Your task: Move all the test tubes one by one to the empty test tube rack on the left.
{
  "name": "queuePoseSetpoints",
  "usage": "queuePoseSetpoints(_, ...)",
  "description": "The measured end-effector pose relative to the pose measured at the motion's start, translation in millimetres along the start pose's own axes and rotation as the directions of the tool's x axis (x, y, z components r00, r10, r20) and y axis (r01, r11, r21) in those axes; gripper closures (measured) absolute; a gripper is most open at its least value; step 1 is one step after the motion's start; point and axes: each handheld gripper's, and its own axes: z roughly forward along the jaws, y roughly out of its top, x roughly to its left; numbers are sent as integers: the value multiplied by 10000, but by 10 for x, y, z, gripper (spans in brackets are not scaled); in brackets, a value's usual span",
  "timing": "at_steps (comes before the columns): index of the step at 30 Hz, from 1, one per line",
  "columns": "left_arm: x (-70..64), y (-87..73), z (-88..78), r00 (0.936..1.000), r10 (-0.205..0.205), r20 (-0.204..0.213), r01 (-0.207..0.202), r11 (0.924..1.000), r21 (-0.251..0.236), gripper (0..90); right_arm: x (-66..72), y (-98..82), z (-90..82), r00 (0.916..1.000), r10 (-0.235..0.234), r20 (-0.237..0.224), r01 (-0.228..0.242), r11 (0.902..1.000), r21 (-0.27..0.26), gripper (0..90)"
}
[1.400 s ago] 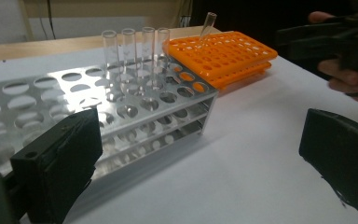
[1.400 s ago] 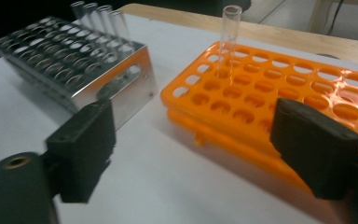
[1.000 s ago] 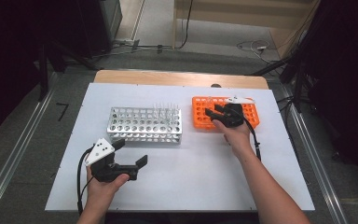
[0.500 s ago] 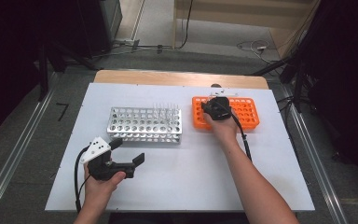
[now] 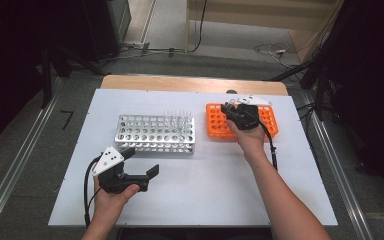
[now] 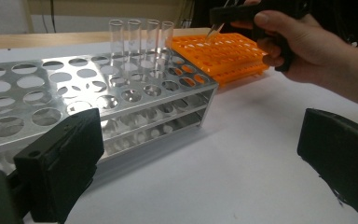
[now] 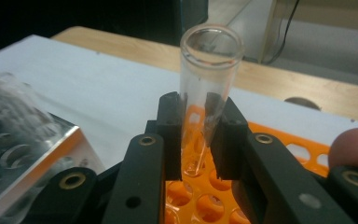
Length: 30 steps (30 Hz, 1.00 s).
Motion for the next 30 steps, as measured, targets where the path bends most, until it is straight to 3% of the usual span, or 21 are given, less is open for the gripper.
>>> queuePoseSetpoints(6,-132,10,65,9992,255,321,-259,9996,120,5,57,-50,-362,9988,-284,-392,273,9992,-294,736)
queuePoseSetpoints(11,-213,51,116,9973,467,571,-477,9987,170,5,120,-187,-650,9943,-605,-878,571,9975,-405,736)
queuePoseSetpoints(16,-280,103,208,9955,614,720,-633,9977,238,5,182,-347,-914,9902,-610,-1258,535,9966,-627,736)
queuePoseSetpoints(24,-400,219,377,9907,802,1103,-850,9956,400,36,348,-607,-1148,9790,-734,-1902,653,9967,-486,736)
queuePoseSetpoints(26,-434,251,427,9880,856,1282,-918,9948,430,57,402,-637,-1172,9765,-904,-1957,838,9956,-422,736)
queuePoseSetpoints(30,-517,289,509,9816,889,1690,-972,9944,418,121,505,-664,-1196,9659,-780,-2469,724,9969,-316,735)
